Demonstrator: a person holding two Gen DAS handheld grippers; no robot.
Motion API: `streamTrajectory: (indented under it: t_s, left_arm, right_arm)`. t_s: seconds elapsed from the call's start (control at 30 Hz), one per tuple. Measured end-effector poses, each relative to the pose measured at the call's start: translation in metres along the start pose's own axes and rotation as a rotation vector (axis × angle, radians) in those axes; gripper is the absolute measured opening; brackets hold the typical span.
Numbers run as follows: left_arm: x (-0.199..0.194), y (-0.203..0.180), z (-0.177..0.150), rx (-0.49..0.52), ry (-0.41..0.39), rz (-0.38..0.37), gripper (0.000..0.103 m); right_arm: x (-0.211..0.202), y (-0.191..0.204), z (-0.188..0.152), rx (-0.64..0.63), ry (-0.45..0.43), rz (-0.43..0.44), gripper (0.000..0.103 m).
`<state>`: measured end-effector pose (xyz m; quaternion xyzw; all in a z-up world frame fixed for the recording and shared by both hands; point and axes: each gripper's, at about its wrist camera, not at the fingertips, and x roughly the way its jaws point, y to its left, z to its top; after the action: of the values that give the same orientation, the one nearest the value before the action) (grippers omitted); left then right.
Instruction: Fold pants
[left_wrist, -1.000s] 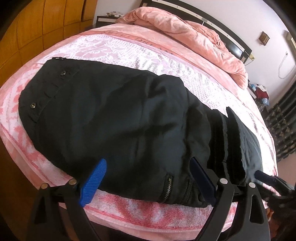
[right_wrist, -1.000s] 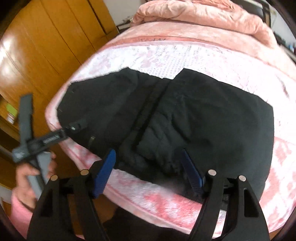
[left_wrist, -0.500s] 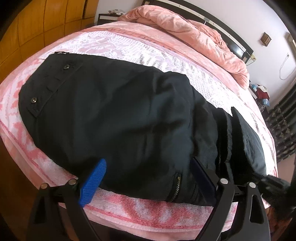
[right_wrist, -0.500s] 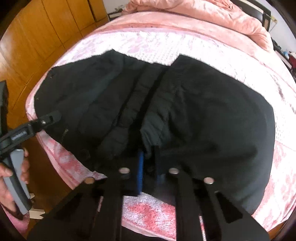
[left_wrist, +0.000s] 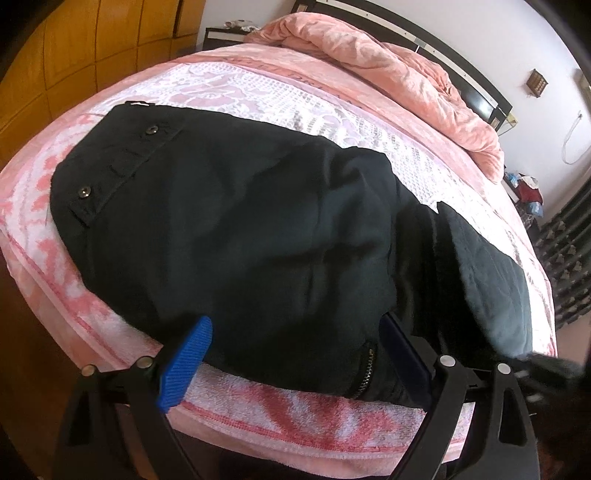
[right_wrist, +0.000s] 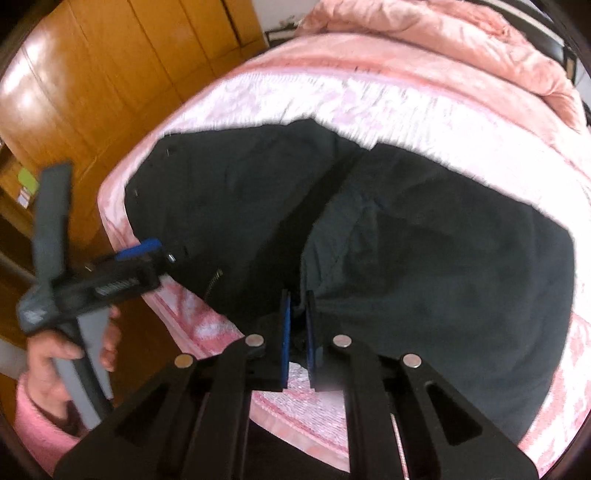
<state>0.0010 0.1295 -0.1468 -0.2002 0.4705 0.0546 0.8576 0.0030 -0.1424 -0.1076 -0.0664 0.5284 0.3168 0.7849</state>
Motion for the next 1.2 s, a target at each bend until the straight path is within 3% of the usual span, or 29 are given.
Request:
streamTrajectory:
  t_s: [0.13,0.2,0.27,0.4,0.53,0.7,0.87,1.0,1.03,1.1,1.17,1.2]
  left_arm:
    - [0.0,-0.004,0.001,0.01,0.003,0.008,0.092]
    - [0.001,-0.008,0.003,0.017,0.006,0.009,0.092]
    - [-0.001,-0.017,0.005,0.031,0.003,0.001,0.092]
    - [-0.005,-0.049,0.012,0.089,-0.012,-0.04,0.092]
    - [-0.002,-0.093,0.014,0.188,-0.021,-0.07,0.092]
    - [0.02,-0.133,0.004,0.289,0.015,-0.046,0.092]
    - [0.051,-0.143,-0.012,0.328,0.095,0.041,0.094]
    - [0.06,-0.132,-0.016,0.278,0.11,0.021,0.098]
    - [0.06,-0.132,-0.018,0.277,0.113,0.022,0.098]
    - [0.062,-0.134,-0.017,0.281,0.116,0.028,0.098]
    - [0.061,-0.136,-0.016,0.27,0.12,0.021,0.098]
    - [0.061,-0.138,-0.017,0.265,0.119,0.014,0.098]
  right_arm:
    - [0.028,-0.002,-0.008,0.001,0.048,-0.013,0.008]
    - [0.029,-0.004,-0.01,0.0,0.058,0.001,0.015]
    - [0.023,-0.007,-0.013,-0.01,0.069,0.017,0.036]
    - [-0.015,-0.025,-0.016,0.042,-0.003,0.086,0.039]
    - [-0.07,-0.081,-0.025,0.177,-0.103,0.014,0.057]
    - [-0.094,-0.172,-0.058,0.389,-0.099,-0.097,0.062]
    - [-0.071,-0.226,-0.097,0.547,-0.009,-0.016,0.07]
    - [-0.043,-0.237,-0.111,0.623,0.013,0.177,0.07]
    - [-0.034,-0.237,-0.112,0.635,0.02,0.236,0.064]
    - [-0.035,-0.231,-0.108,0.591,0.018,0.202,0.053]
    - [-0.048,-0.223,-0.103,0.529,-0.015,0.177,0.025]
    - [-0.056,-0.219,-0.099,0.5,-0.038,0.172,0.02]
